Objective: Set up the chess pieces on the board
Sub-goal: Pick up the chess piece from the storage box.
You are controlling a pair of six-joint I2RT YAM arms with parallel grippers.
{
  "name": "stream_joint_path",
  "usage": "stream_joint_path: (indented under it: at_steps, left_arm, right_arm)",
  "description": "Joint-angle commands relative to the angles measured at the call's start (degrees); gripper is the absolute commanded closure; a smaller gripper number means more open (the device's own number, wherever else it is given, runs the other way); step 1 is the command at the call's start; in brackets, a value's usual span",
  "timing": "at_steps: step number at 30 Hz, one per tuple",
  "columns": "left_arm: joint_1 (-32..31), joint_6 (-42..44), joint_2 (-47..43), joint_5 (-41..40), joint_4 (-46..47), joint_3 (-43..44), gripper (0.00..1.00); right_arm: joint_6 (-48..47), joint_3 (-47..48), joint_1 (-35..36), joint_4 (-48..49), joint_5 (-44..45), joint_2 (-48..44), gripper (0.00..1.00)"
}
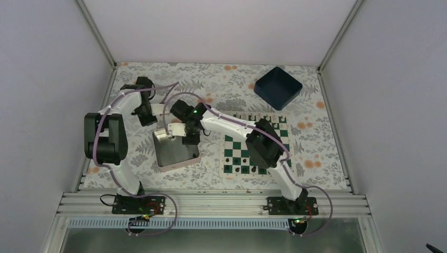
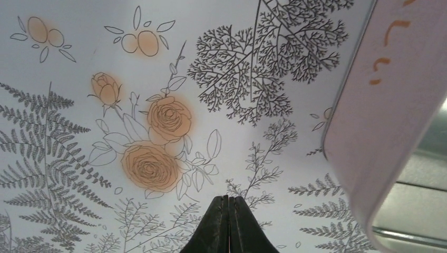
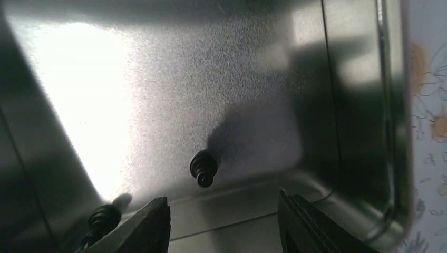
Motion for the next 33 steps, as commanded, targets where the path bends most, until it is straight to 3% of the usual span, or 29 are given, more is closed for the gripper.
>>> stream_joint_path:
  at_steps: [1,6,12,14,27,33]
  left_arm:
    - [1.1,1.5,-2.0,1.6,1.9,-0.5,0.94]
    - [1.6,1.8,-2.5,2.0,3.0,-0.3,0.59]
    - [2.0,2.0,-2.5,2.0,3.6,-0.2,0.4]
    - [2.1,2.0,-2.6,1.9,3.7,-0.3,0.02]
    - [3.3,2.5,-2.3,2.2,4.1,0.2,0.0]
    - [3.8,2.7,-2.4,2.5,4.1,0.1,0.0]
  right_arm:
    - [-1.2,3.5,0.3,-0.9,-0.8,3.4,0.45]
    - [-1.4,5.3,0.4,-1.1,-1.5,5.2,0.44]
    - [-1.3,6.0,0.7,-1.7,-2.2,6.4,0.51]
    - [-1.3,6.0,0.7,-1.8,-2.4,6.5,0.54]
    - [-1.2,6.6,0.8,-2.7,-2.9,8.2,0.59]
    - [-1.1,8.5,0.9,-3.7,-3.1,9.4,0.7]
